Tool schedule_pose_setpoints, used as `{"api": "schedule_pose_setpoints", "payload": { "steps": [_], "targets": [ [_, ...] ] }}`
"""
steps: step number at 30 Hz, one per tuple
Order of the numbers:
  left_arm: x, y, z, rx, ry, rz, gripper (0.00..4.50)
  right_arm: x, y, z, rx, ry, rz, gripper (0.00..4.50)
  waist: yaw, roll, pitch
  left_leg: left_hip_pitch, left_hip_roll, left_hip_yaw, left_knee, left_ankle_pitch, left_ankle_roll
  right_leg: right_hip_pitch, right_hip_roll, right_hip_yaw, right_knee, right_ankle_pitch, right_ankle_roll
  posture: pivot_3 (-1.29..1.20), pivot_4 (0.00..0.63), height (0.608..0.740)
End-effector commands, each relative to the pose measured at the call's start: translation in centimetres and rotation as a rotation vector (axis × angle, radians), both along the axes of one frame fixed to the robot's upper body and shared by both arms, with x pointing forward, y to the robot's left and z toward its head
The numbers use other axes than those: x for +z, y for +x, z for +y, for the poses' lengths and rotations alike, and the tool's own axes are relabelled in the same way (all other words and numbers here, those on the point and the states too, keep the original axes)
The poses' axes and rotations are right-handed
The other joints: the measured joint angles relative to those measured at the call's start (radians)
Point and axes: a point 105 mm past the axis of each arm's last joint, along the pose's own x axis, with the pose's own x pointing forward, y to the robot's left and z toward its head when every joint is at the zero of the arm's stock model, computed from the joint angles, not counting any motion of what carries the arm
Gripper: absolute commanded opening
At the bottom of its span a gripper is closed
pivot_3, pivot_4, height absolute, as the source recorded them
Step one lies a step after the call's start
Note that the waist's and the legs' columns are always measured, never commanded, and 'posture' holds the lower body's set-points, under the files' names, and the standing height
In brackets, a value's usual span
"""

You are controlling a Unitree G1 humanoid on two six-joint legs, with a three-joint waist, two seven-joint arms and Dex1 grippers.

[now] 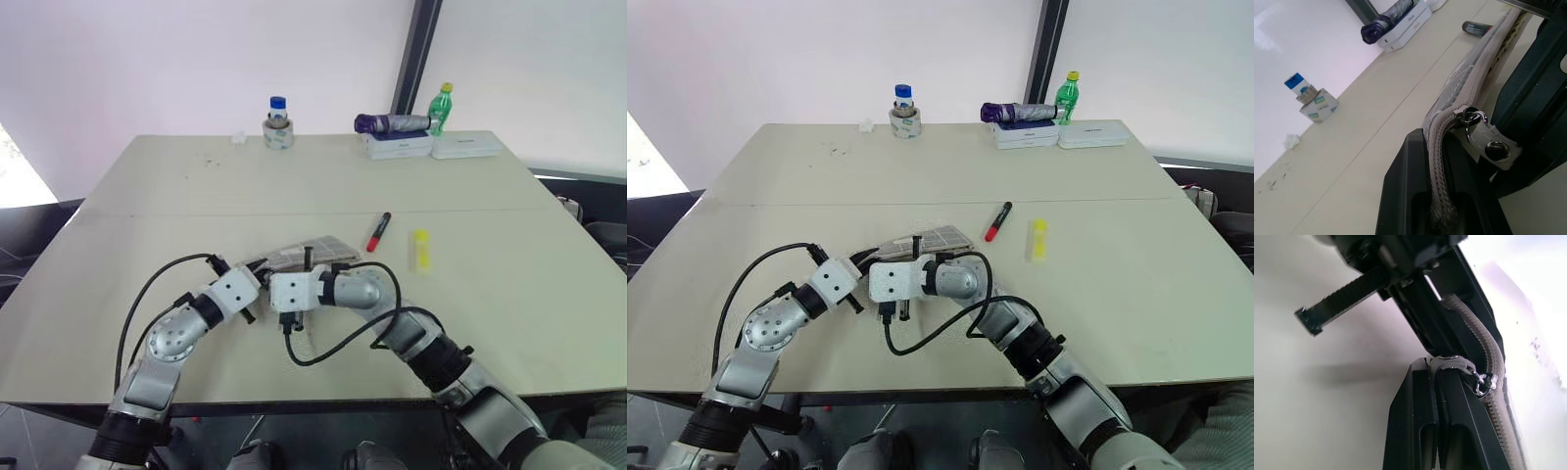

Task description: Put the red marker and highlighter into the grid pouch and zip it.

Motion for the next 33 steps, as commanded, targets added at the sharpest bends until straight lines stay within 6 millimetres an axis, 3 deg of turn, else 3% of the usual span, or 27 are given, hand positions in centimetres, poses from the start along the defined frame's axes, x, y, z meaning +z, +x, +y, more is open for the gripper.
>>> {"api": "schedule_pose_setpoints", "payload": {
  "steps": [1, 6, 10, 11, 14, 17, 20, 26, 29, 33],
  "targets": [
    [1.3, -0.1, -1.5, -0.052, 0.001, -0.045, 0.0, 2.1, -3.7, 3.4, 0.244, 0.015, -0.132, 0.03, 0.0, 0.0, 0.0, 0.0, 0.0, 0.0, 0.0, 0.0, 0.0, 0.0, 0.0, 0.0, 0.0, 0.0, 0.0, 0.0, 0.15, 0.738],
    [1.5, -0.2, -1.4, -0.05, -0.01, -0.048, 0.0, 2.2, -2.6, 2.6, 0.18, 0.032, -0.132, 0.03, 0.001, 0.0, 0.0, 0.0, 0.0, 0.0, 0.0, 0.0, 0.0, 0.0, 0.0, 0.0, 0.0, 0.0, 0.0, 0.0, 0.15, 0.738],
    [1.7, -0.4, -0.7, -0.032, -0.026, -0.057, 0.0, 2.7, -1.3, 0.9, 0.111, 0.074, -0.073, 0.03, 0.001, 0.0, 0.0, 0.0, 0.0, 0.0, 0.0, 0.0, 0.0, 0.0, 0.0, 0.0, 0.0, 0.0, 0.0, 0.0, 0.15, 0.738],
    [1.8, -0.4, -0.6, -0.029, -0.028, -0.059, 0.0, 2.8, -1.3, 0.6, 0.109, 0.08, -0.058, 0.61, 0.001, 0.0, 0.0, 0.0, 0.0, 0.0, 0.0, 0.0, 0.0, 0.0, 0.0, 0.0, 0.0, 0.0, 0.0, 0.0, 0.15, 0.738],
    [2.3, -0.4, -0.4, -0.023, -0.072, -0.073, 0.0, 2.5, -1.5, -0.4, 0.11, 0.081, -0.027, 1.79, 0.003, 0.0, 0.0, 0.0, 0.0, 0.0, 0.0, 0.0, 0.0, 0.0, 0.0, 0.0, 0.0, 0.0, 0.0, 0.0, 0.15, 0.738],
    [2.6, -0.4, -0.4, -0.024, -0.094, -0.08, 0.0, 2.2, -2.0, -1.2, 0.128, 0.095, 0.021, 3.36, 0.003, 0.0, 0.0, 0.0, 0.0, 0.0, 0.001, 0.0, 0.0, 0.001, 0.0, 0.0, 0.0, 0.0, 0.0, 0.0, 0.15, 0.738],
    [2.9, -0.4, 0.0, -0.02, -0.092, -0.093, 0.0, 3.0, -2.0, -2.8, 0.109, 0.177, 0.056, 3.36, 0.003, 0.0, 0.0, 0.0, 0.0, -0.001, 0.0, 0.0, 0.0, 0.001, 0.0, 0.0, 0.0, 0.0, 0.0, 0.0, 0.15, 0.738],
    [3.6, -0.2, 1.2, -0.003, -0.118, -0.105, 0.0, 3.9, 0.1, -7.8, -0.05, 0.292, 0.119, 3.36, 0.005, 0.0, 0.0, 0.0, 0.0, -0.001, 0.001, 0.0, 0.0, 0.001, 0.0, 0.0, 0.0, 0.0, 0.0, 0.0, 0.15, 0.738],
    [3.7, -0.7, 1.0, -0.049, -0.135, -0.097, 0.0, 5.8, 1.6, -9.5, -0.159, 0.495, 0.204, 3.36, 0.004, 0.0, 0.0, 0.0, 0.0, -0.001, 0.001, 0.0, 0.0, 0.001, 0.0, 0.0, 0.0, 0.0, 0.0, 0.0, 0.15, 0.738],
    [3.6, -0.7, 1.0, -0.06, -0.142, -0.084, 0.0, 6.6, 1.6, -9.5, -0.168, 0.601, 0.283, 1.55, 0.002, 0.0, 0.0, 0.0, 0.0, -0.001, 0.001, 0.0, 0.0, 0.001, 0.0, 0.0, 0.0, 0.0, 0.0, 0.0, 0.15, 0.738]
  ]
}}
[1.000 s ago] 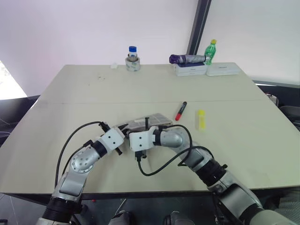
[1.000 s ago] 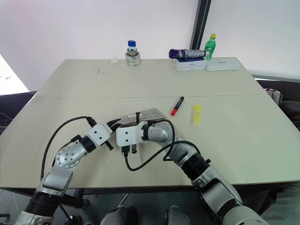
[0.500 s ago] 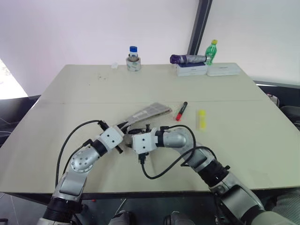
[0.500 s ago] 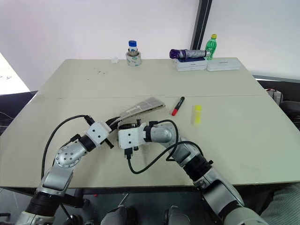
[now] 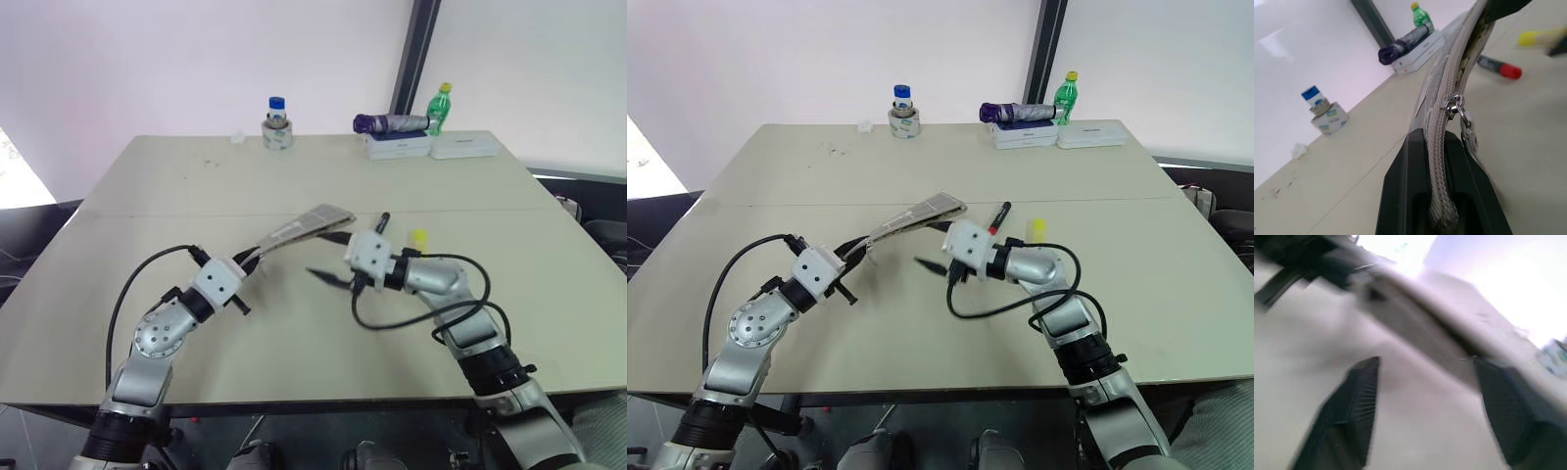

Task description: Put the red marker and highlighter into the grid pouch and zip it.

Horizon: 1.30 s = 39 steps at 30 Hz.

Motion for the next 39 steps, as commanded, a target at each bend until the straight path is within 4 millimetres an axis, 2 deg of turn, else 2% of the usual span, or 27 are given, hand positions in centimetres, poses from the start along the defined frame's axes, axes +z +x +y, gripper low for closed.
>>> {"api": "schedule_pose_setpoints", "payload": {
  "steps": [1, 3, 8, 14, 17, 19, 23, 24, 27, 29, 32, 35, 39],
  "targets": [
    [1.3, -0.3, 0.1, -0.018, -0.011, -0.047, 0.0, 2.0, -0.3, 0.4, 0.008, 0.116, 0.007, 0.98, 0.0, 0.0, 0.0, 0.0, 0.0, 0.0, 0.0, 0.0, 0.0, 0.0, 0.0, 0.0, 0.0, 0.0, 0.0, 0.0, 0.15, 0.738],
    [1.3, -0.3, 0.0, -0.023, -0.007, -0.047, 0.0, 1.8, -0.4, 0.8, 0.009, 0.128, 0.027, 0.03, 0.0, 0.0, 0.0, 0.0, 0.0, 0.0, 0.0, 0.0, 0.0, 0.0, 0.0, 0.0, 0.0, 0.0, 0.0, 0.0, 0.15, 0.738],
    [1.4, -0.2, 0.1, -0.017, 0.001, -0.047, 0.0, 0.8, -0.5, 0.8, 0.002, 0.11, 0.041, 0.03, 0.003, 0.0, 0.0, 0.0, 0.0, 0.0, 0.0, 0.0, 0.0, 0.0, 0.0, 0.0, 0.0, 0.0, 0.0, 0.0, 0.15, 0.738],
    [1.4, 0.5, 2.3, 0.094, 0.036, -0.057, 0.0, 2.6, 0.2, -1.6, -0.04, 0.216, 0.034, 0.03, 0.002, 0.0, 0.0, 0.0, 0.0, 0.0, 0.0, 0.0, 0.0, 0.0, 0.0, 0.0, 0.0, 0.0, 0.0, 0.0, 0.15, 0.738],
    [1.3, 0.7, 3.0, 0.128, 0.048, -0.061, 0.0, 3.2, 0.1, -2.2, -0.005, 0.276, 0.078, 0.85, 0.002, 0.0, 0.0, 0.0, 0.0, 0.0, 0.0, 0.0, 0.0, 0.0, 0.0, 0.0, 0.0, 0.0, 0.0, 0.0, 0.15, 0.738],
    [1.1, 0.7, 3.0, 0.128, 0.061, -0.064, 0.0, 3.2, 0.3, -2.2, -0.007, 0.272, 0.087, 1.89, 0.002, 0.0, 0.0, 0.0, 0.0, 0.0, 0.0, 0.0, 0.0, 0.0, 0.0, 0.0, 0.0, 0.0, 0.0, 0.0, 0.15, 0.738],
    [0.9, 1.0, 3.7, 0.18, 0.094, -0.067, 0.0, 1.5, 4.4, -4.6, -0.297, 0.154, 0.081, 3.92, -0.001, 0.0, 0.0, 0.0, 0.0, 0.0, 0.0, 0.0, 0.0, 0.0, 0.0, 0.0, 0.0, 0.0, 0.0, 0.0, 0.15, 0.738],
    [0.8, 1.0, 3.7, 0.184, 0.105, -0.072, 0.0, 0.7, 5.9, -5.9, -0.417, 0.12, 0.106, 4.46, -0.002, 0.0, 0.0, 0.0, 0.0, 0.0, 0.0, 0.0, 0.0, 0.0, 0.0, 0.0, 0.0, 0.0, 0.0, 0.0, 0.15, 0.738],
    [0.7, 0.7, 3.6, 0.176, 0.109, -0.079, 0.0, -0.4, 7.7, -7.3, -0.556, -0.012, 0.087, 4.46, 0.001, 0.0, 0.0, 0.0, 0.0, 0.0, 0.0, 0.0, 0.0, 0.0, -0.001, 0.0, 0.0, 0.0, 0.0, 0.0, 0.15, 0.738],
    [0.6, 0.5, 3.4, 0.172, 0.126, -0.084, 0.0, -0.4, 8.3, -8.3, -0.639, 0.028, 0.125, 4.46, -0.001, 0.0, 0.0, 0.0, 0.0, 0.001, -0.001, 0.0, 0.0, -0.001, -0.001, 0.0, -0.001, 0.0, 0.0, 0.0, 0.15, 0.738],
    [0.4, 0.2, 3.4, 0.169, 0.123, -0.084, 0.0, -1.1, 9.1, -11.4, -0.816, 0.115, 0.239, 4.46, -0.003, 0.0, 0.0, 0.0, 0.0, 0.002, -0.002, 0.0, 0.0, -0.001, -0.001, 0.0, -0.001, 0.0, 0.0, 0.0, 0.15, 0.738],
    [0.3, -0.1, 3.2, 0.149, 0.145, -0.09, 0.0, -1.8, 8.8, -14.0, -0.953, 0.176, 0.316, 4.46, -0.001, 0.0, 0.0, 0.0, 0.0, 0.002, -0.002, 0.0, -0.001, -0.001, -0.001, 0.0, -0.001, 0.0, 0.0, 0.0, 0.15, 0.738],
    [0.2, 0.0, 3.6, 0.147, 0.171, -0.095, 0.0, -3.1, 7.3, -15.5, -1.024, 0.168, 0.4, 4.46, 0.0, 0.0, 0.0, 0.0, 0.0, 0.002, -0.002, 0.0, -0.001, -0.001, -0.001, 0.0, -0.001, 0.0, 0.0, 0.0, 0.15, 0.738]
  ]
}}
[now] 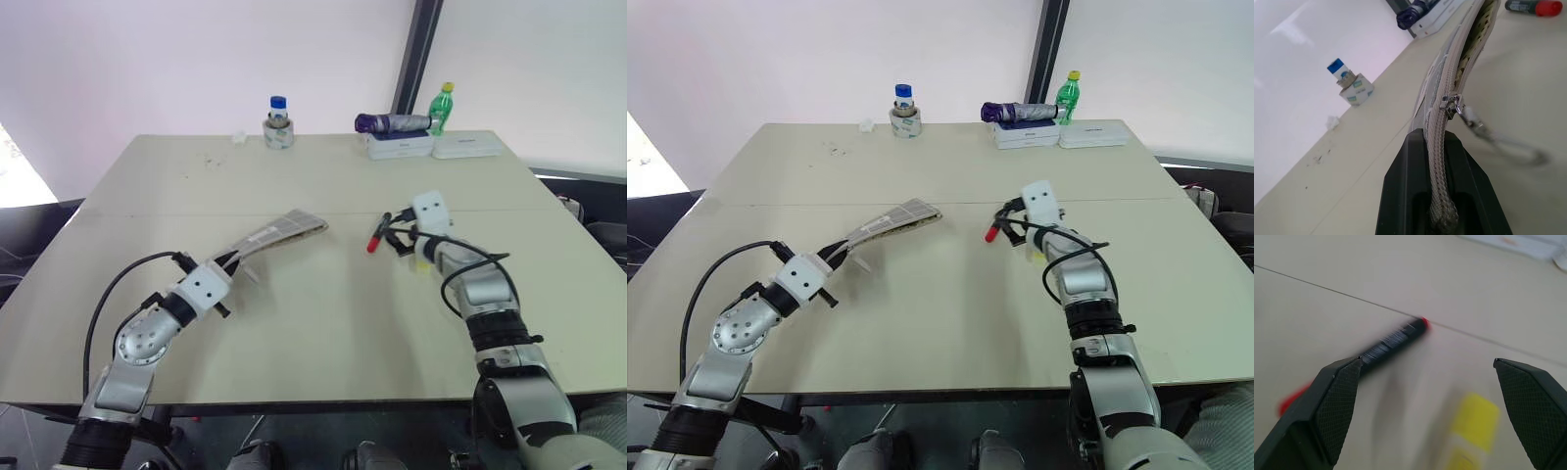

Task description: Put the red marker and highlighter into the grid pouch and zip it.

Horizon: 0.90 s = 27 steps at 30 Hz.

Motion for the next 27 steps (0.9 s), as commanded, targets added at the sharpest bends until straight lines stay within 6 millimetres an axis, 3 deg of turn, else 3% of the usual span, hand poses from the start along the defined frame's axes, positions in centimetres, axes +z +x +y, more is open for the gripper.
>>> {"api": "schedule_pose_setpoints", "payload": {
  "steps": [1, 8, 12, 17, 22, 27],
  "targets": [
    [1.4, -0.1, 0.1, -0.016, 0.023, -0.064, 0.0, 0.5, -1.2, -1.1, -0.051, 0.044, 0.023, 4.46, -0.002, 0.0, 0.0, 0.0, 0.0, 0.0, 0.0, 0.0, 0.0, 0.0, 0.0, 0.0, 0.0, 0.0, 0.0, 0.0, 0.15, 0.738],
    [1.2, 0.4, -0.3, -0.038, 0.014, -0.064, 0.0, 0.1, -3.7, -1.2, -0.082, 0.136, 0.074, 4.46, -0.004, 0.0, 0.0, 0.0, 0.0, 0.0, -0.001, 0.0, 0.0, 0.0, 0.0, 0.0, 0.0, 0.0, 0.0, 0.0, 0.15, 0.738],
    [1.3, 0.5, -0.5, -0.047, 0.018, -0.07, 0.0, 2.7, -5.6, 0.9, 0.021, 0.177, -0.116, 4.46, -0.003, 0.0, 0.0, 0.0, 0.0, -0.001, -0.002, 0.0, 0.0, 0.0, 0.0, 0.0, 0.0, 0.0, 0.0, 0.0, 0.15, 0.738],
    [1.1, 0.4, -0.6, -0.057, 0.012, -0.068, 0.0, -0.4, -10.4, 1.0, 0.012, 0.158, -0.129, 4.46, 0.006, -0.001, -0.001, 0.0, 0.0, -0.003, -0.003, 0.0, 0.0, 0.001, 0.0, -0.001, -0.003, -0.001, 0.002, 0.0, 0.15, 0.738],
    [1.0, 0.4, -0.8, -0.065, 0.008, -0.064, 0.0, 0.3, -11.4, 1.5, 0.016, 0.154, -0.187, 4.46, -0.009, -0.001, -0.001, 0.0, -0.001, -0.002, -0.001, -0.003, 0.006, 0.001, 0.0, 0.0, -0.003, 0.001, 0.002, 0.0, 0.15, 0.738],
    [1.0, 0.3, -1.1, -0.074, 0.006, -0.065, 0.0, 0.4, -10.3, 0.8, -0.01, 0.135, -0.183, 4.46, -0.004, -0.001, -0.001, 0.001, 0.0, -0.003, -0.001, -0.003, 0.005, 0.001, 0.002, 0.0, -0.002, 0.001, 0.002, 0.0, 0.15, 0.738]
  ]
}}
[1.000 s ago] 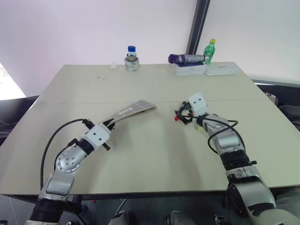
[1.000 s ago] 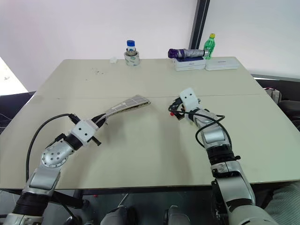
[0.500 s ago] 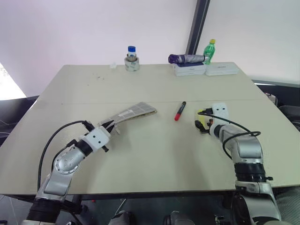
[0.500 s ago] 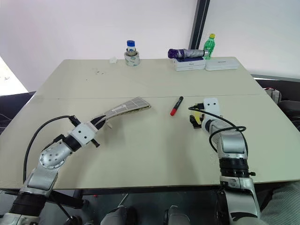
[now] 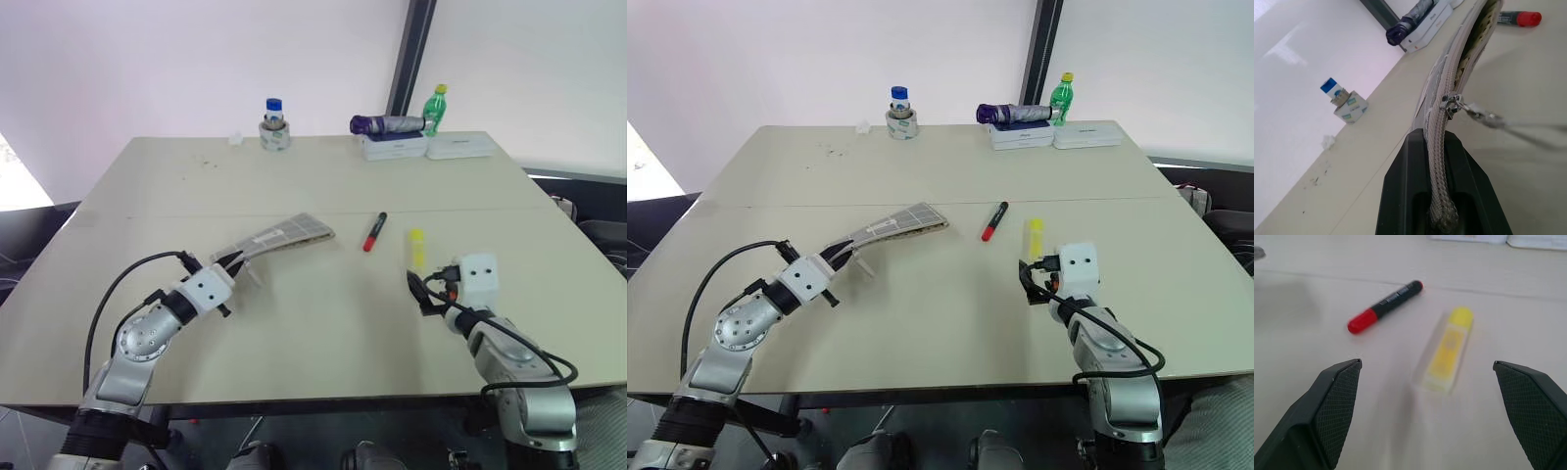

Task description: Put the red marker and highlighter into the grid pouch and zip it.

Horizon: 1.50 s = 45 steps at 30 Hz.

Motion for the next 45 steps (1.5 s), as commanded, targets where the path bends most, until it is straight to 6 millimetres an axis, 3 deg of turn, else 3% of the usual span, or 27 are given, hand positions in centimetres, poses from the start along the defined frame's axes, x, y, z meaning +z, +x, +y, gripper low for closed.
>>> {"api": "schedule_pose_setpoints", "payload": {
  "steps": [1, 11, 14, 22, 25, 30, 31, 35, 38, 40, 42, 45],
  "targets": [
    [1.1, -0.2, -0.5, -0.024, -0.015, -0.043, 0.0, 1.5, 0.9, -0.7, -0.015, -0.013, -0.045, 4.46, 0.001, 0.0, 0.0, 0.0, 0.0, 0.0, 0.0, 0.002, -0.003, 0.0, 0.0, 0.0, 0.0, 0.0, 0.0, 0.0, 0.15, 0.738],
    [0.8, -0.5, -0.5, -0.004, -0.027, -0.032, 0.0, -0.2, 5.7, -1.2, -0.06, 0.064, 0.145, 4.46, 0.001, 0.0, 0.0, 0.0, -0.001, 0.001, 0.0, 0.003, -0.004, 0.0, -0.001, 0.0, 0.0, 0.0, 0.0, 0.0, 0.15, 0.738],
    [0.7, -0.8, -0.4, 0.002, -0.027, -0.03, 0.0, -0.2, 6.4, -0.5, -0.022, 0.071, 0.166, 4.46, 0.001, 0.0, 0.0, -0.001, -0.001, 0.001, 0.0, 0.003, -0.004, 0.0, -0.001, 0.0, 0.0, 0.0, 0.0, 0.0, 0.15, 0.738],
    [0.8, -1.1, -0.4, 0.012, -0.028, -0.035, 0.0, -2.3, 6.7, -1.7, -0.107, 0.071, 0.269, 4.46, 0.002, 0.0, 0.0, -0.001, -0.001, 0.001, 0.0, 0.003, -0.004, 0.0, -0.001, 0.0, 0.0, 0.0, 0.0, 0.0, 0.15, 0.738],
    [0.9, -1.0, -0.5, 0.007, -0.028, -0.037, 0.0, -2.4, 6.6, -1.4, -0.098, 0.076, 0.271, 3.61, 0.001, 0.0, 0.0, -0.001, 0.0, 0.001, 0.0, 0.003, -0.004, 0.0, -0.001, 0.0, 0.0, 0.0, 0.0, 0.0, 0.15, 0.738],
    [0.9, -0.9, -0.5, 0.006, -0.028, -0.037, 0.0, -1.0, 6.7, -1.3, -0.075, 0.011, 0.208, 0.99, 0.0, 0.0, 0.0, -0.001, 0.0, 0.001, 0.0, 0.003, -0.004, 0.0, -0.001, 0.0, 0.0, 0.0, 0.0, 0.0, 0.15, 0.738],
    [0.9, -0.8, -0.6, 0.005, -0.028, -0.037, 0.0, -0.5, 6.7, -1.4, -0.069, -0.026, 0.168, 0.86, 0.0, 0.0, 0.0, -0.001, 0.0, 0.001, 0.0, 0.003, -0.004, 0.0, -0.001, 0.0, 0.0, 0.0, 0.0, 0.0, 0.15, 0.738],
    [1.0, -0.6, -0.6, 0.0, -0.025, -0.04, 0.0, 5.0, 6.6, -1.4, 0.033, -0.247, -0.143, 0.87, 0.003, 0.001, 0.001, -0.001, -0.001, 0.002, 0.0, 0.002, -0.004, -0.001, -0.002, 0.0, 0.0, 0.0, 0.0, 0.0, 0.15, 0.738],
    [1.0, -0.5, -0.5, -0.007, -0.03, -0.035, 0.0, 8.1, 5.1, 1.5, 0.295, -0.239, -0.304, 0.87, 0.001, 0.001, 0.0, -0.001, -0.001, 0.002, 0.0, 0.002, -0.003, -0.001, -0.002, 0.0, 0.0, 0.0, 0.0, 0.0, 0.15, 0.738],
    [1.0, -0.4, -0.5, -0.023, -0.046, -0.019, 0.0, 8.3, 3.5, 3.9, 0.51, -0.309, -0.338, 0.87, 0.0, 0.001, 0.001, -0.001, 0.0, 0.002, -0.001, 0.002, -0.003, -0.001, 0.0, 0.0, 0.0, 0.0, 0.0, 0.0, 0.15, 0.738],
    [1.1, -0.2, -0.6, -0.046, -0.038, -0.013, 0.0, 6.7, 0.8, 6.5, 0.782, -0.391, -0.277, 0.87, 0.001, 0.001, 0.0, 0.0, 0.0, 0.002, -0.001, 0.002, -0.003, -0.001, 0.0, 0.0, 0.0, 0.0, 0.001, 0.0, 0.15, 0.738],
    [1.8, 0.3, -0.2, -0.051, -0.062, -0.016, 0.0, 5.5, -0.8, 7.7, 0.909, -0.28, -0.159, 0.87, 0.006, 0.0, 0.0, 0.0, 0.0, 0.001, -0.001, 0.001, -0.002, 0.0, 0.0, 0.0, -0.001, 0.0, 0.001, 0.0, 0.15, 0.738]
  ]
}}
